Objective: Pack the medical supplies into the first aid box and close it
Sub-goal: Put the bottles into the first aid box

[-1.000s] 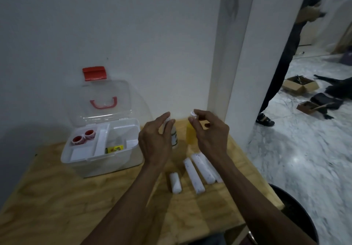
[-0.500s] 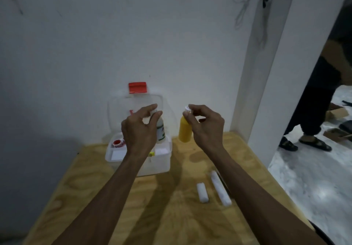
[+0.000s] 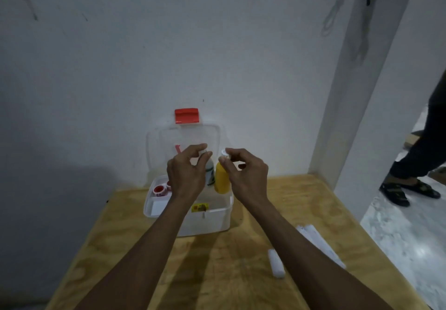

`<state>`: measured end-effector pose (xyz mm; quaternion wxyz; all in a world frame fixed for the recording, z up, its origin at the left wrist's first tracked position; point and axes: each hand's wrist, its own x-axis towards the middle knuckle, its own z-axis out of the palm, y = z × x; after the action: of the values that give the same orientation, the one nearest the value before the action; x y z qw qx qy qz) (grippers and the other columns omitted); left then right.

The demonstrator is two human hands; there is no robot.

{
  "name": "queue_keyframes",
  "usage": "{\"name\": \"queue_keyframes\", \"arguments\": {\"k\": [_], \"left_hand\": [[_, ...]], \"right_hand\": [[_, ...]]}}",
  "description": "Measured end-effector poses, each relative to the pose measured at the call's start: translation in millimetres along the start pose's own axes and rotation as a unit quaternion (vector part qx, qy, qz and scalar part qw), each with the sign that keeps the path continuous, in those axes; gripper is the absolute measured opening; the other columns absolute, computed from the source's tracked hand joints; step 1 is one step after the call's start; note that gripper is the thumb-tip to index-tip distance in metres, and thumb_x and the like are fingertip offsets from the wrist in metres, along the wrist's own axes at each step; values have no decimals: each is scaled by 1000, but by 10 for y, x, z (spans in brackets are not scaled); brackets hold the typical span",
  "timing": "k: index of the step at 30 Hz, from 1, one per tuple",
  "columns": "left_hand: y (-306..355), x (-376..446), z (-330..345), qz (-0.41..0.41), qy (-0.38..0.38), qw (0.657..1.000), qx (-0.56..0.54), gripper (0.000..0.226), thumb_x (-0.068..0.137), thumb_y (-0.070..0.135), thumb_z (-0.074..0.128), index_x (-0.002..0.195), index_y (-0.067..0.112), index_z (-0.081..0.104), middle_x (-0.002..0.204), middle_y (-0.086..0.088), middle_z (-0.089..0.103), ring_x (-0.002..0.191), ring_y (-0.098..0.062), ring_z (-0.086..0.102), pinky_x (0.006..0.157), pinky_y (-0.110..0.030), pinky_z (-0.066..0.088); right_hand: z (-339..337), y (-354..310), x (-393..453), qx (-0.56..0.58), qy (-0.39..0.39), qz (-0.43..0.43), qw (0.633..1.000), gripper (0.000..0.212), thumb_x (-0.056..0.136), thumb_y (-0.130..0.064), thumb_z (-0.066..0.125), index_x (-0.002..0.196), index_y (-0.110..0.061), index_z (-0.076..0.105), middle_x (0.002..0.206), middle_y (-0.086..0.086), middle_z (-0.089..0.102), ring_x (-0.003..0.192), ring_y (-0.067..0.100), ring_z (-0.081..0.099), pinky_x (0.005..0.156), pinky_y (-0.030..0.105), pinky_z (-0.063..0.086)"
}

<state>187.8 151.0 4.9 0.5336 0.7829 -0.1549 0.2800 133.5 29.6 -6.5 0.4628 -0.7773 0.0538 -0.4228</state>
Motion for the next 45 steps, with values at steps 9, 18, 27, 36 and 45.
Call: {"name": "queue_keyframes", "arguments": {"k": [9,18,27,36,45], "left_hand": [[-249,-55,195,-34,-58,998,-2,19,84,27,73,103,22,75,97,2,75,89,-13,68,81,-37,57],[-366,-87,219,-34,-121,992,12,13,86,20,72,99,19,73,99,3,74,86,-8,66,75,-23,54],[-387,-106,194,-30,-174,983,51,7,85,13,73,92,13,70,96,-4,74,88,-17,69,74,-27,53],[-425,-99,73,-28,-183,982,44,16,80,13,78,96,12,76,97,-3,75,86,-15,69,85,-36,57],[-375,-117,-1,-27,-194,978,67,22,83,16,75,105,13,76,109,-4,74,100,-19,68,93,-39,53]], "right_hand": [[48,221,-188,-10,-14,13,1000,20,85,-29,74,104,-22,74,95,-12,74,89,0,66,78,17,49],[92,275,-291,-23,-56,24,998,16,87,-28,72,102,-23,74,94,-10,73,87,3,65,79,29,55],[169,413,-325,-95,-78,35,992,16,87,-40,69,99,-29,73,97,-12,74,90,7,63,82,41,53],[59,368,-329,-85,-99,54,990,24,82,-34,76,103,-24,76,106,-5,72,104,10,57,84,28,46],[19,258,-360,-53,-99,80,990,31,81,-34,77,107,-18,76,112,-2,72,103,7,59,82,16,39]]}}
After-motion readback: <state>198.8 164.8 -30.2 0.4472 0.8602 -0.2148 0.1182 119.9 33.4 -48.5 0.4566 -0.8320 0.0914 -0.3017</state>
